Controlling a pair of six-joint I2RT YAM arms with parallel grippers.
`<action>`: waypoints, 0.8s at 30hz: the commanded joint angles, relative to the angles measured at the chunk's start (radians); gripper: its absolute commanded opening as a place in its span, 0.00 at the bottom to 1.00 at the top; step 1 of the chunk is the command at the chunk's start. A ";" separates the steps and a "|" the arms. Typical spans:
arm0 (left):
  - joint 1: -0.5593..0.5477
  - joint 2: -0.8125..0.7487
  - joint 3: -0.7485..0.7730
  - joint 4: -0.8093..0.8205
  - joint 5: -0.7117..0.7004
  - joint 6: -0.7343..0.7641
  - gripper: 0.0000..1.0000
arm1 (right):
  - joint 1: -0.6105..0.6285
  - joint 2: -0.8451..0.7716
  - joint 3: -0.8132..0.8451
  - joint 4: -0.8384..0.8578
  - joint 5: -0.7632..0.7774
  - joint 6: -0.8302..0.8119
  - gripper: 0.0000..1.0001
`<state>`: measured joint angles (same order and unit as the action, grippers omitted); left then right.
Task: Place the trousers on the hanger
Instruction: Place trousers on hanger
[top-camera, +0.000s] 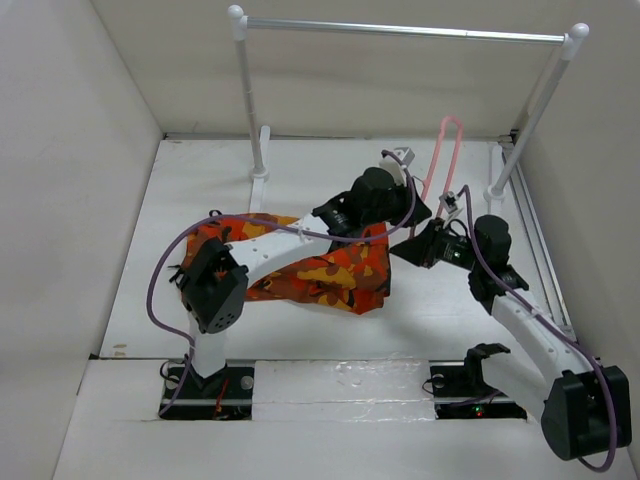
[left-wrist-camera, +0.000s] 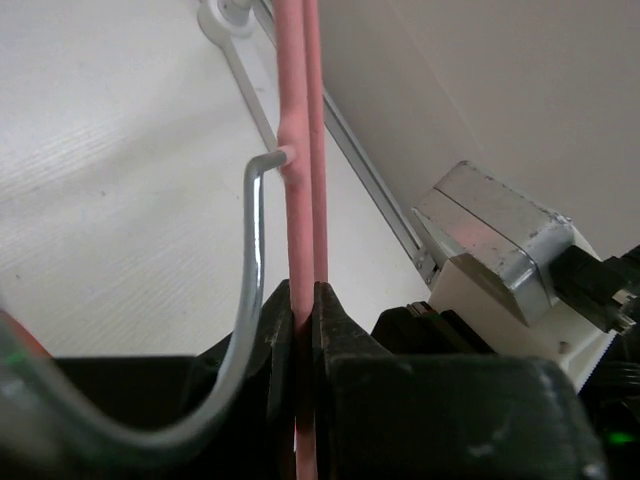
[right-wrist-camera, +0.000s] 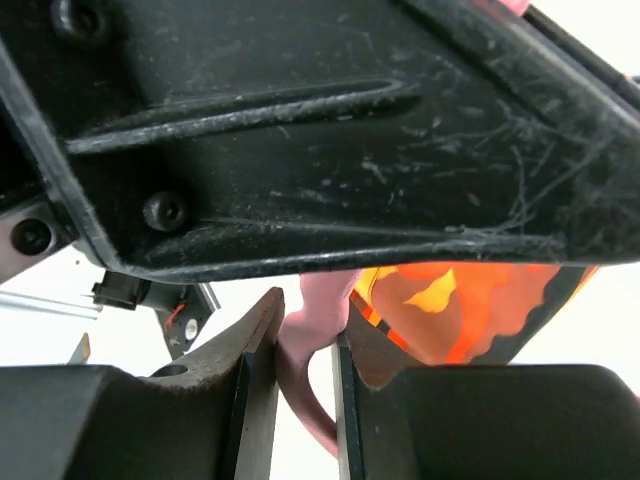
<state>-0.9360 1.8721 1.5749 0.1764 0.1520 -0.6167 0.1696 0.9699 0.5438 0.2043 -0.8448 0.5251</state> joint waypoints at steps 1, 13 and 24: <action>0.006 -0.085 -0.061 0.074 -0.045 -0.026 0.00 | 0.048 -0.075 -0.024 0.049 0.059 0.053 0.02; -0.003 -0.353 -0.581 0.345 0.052 -0.181 0.00 | 0.071 -0.430 0.192 -0.767 0.345 -0.191 0.67; -0.055 -0.202 -0.730 0.509 -0.118 -0.343 0.00 | 0.051 -0.087 0.255 -0.628 0.375 -0.451 0.00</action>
<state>-0.9871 1.6131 0.8417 0.5545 0.0929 -0.8913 0.2276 0.7967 0.7307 -0.4423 -0.5217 0.2039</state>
